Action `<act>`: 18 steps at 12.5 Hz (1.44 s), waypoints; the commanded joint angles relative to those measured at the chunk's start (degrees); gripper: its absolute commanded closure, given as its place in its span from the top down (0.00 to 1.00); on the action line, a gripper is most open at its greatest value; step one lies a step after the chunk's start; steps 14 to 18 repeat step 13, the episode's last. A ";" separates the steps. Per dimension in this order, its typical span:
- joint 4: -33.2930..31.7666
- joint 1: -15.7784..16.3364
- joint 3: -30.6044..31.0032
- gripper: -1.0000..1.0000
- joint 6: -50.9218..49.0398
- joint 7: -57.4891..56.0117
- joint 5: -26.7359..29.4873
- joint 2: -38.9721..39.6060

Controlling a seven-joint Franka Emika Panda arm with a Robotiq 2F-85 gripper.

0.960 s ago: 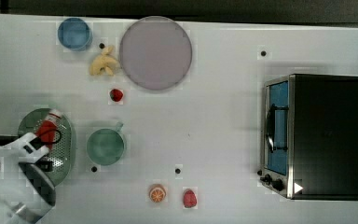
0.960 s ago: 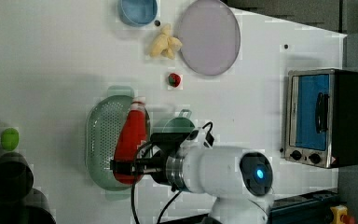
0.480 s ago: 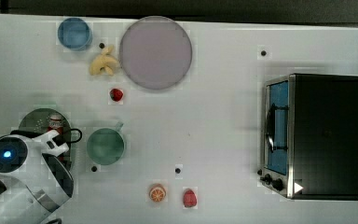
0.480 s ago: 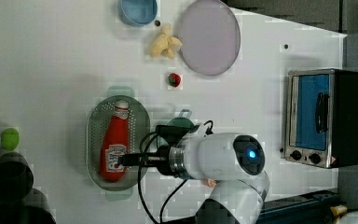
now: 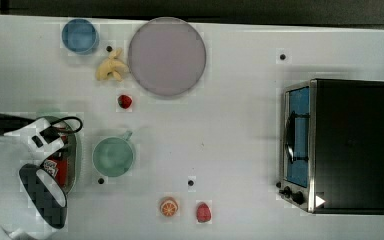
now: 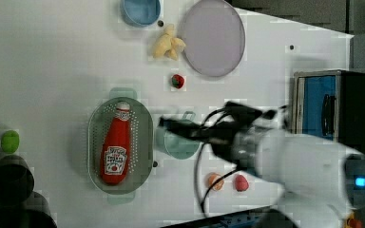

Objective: Pick Ketchup from the table and place it in strainer.

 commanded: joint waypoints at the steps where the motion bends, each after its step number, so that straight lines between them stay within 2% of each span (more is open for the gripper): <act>1: -0.05 -6.88 -5.32 1.00 -7.84 2.61 0.31 -5.09; 3: 0.97 -8.44 -10.95 1.00 -14.02 1.39 0.31 -10.42; 6: 3.74 -8.80 -19.91 1.00 -25.62 -0.06 0.32 -16.82; 11: 10.25 -8.81 -28.99 1.00 -40.92 -7.36 0.83 -20.42; 13: 10.60 -8.80 -31.15 1.00 -42.23 -7.38 3.66 -20.40; 18: 10.60 -8.80 -31.15 1.00 -42.23 -7.38 3.66 -20.40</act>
